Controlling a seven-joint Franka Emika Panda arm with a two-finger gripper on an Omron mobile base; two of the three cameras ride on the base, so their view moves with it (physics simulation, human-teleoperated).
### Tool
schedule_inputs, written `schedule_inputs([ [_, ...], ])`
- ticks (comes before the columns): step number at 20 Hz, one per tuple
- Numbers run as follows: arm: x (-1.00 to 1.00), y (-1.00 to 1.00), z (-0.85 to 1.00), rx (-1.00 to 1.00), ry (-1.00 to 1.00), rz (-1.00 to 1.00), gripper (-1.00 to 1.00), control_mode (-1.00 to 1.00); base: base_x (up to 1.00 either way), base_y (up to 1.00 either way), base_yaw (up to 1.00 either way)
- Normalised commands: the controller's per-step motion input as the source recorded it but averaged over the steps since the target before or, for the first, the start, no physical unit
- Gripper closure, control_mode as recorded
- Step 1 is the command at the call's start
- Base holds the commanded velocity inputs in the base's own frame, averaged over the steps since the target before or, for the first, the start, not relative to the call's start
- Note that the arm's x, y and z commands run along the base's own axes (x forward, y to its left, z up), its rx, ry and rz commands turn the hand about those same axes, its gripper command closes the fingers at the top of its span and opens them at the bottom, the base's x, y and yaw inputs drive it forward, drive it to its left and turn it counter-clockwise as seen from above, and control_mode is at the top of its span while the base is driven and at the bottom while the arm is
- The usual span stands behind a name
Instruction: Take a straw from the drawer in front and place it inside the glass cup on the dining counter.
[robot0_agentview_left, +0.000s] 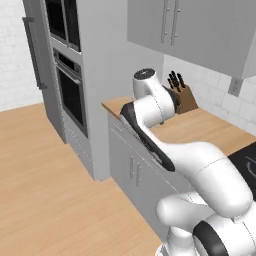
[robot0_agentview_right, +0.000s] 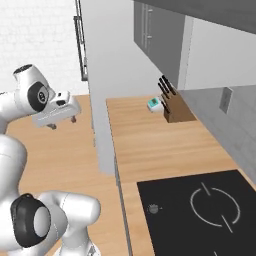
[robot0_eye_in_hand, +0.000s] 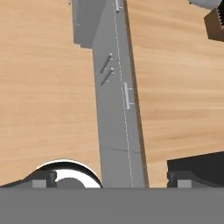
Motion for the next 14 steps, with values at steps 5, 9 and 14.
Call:
schedule_inputs([
  [5, 0.17, 0.35, -0.89, -0.47, 0.0, -0.01, -1.0, -1.0, 0.0, 0.0, 0.0],
  [9, 0.11, 0.17, -0.84, -0.44, 0.0, -0.03, -1.0, -1.0, 0.0, 0.0, 0.0],
  [14, 0.36, 0.0, -0.73, -0.42, 0.0, -0.07, -1.0, -1.0, 0.0, 0.0, 0.0],
])
